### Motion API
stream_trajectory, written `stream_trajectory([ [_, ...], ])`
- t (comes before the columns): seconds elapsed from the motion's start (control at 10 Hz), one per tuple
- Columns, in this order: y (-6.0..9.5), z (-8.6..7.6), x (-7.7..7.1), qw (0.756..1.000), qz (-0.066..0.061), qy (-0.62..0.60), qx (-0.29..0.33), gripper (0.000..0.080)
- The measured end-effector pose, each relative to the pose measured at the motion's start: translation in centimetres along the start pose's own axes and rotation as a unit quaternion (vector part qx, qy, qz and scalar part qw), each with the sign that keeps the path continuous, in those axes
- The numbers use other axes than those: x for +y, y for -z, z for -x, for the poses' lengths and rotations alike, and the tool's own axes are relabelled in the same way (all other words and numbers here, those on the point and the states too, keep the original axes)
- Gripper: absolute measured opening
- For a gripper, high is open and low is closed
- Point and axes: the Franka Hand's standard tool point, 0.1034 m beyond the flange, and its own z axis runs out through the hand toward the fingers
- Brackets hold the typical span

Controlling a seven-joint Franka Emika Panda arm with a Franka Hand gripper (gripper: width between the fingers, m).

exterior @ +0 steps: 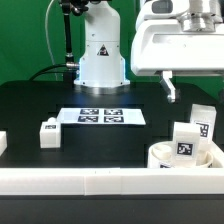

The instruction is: Assemble stool

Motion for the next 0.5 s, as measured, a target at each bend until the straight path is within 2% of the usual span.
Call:
stream_trajectory([
  [0.4, -0.2, 0.5, 0.1, 0.999, 0.001, -0.038, -0.034, 0.0649],
  [0.5, -0.2, 1.1, -0.3, 0.994, -0.002, -0.047, -0.096, 0.0649],
])
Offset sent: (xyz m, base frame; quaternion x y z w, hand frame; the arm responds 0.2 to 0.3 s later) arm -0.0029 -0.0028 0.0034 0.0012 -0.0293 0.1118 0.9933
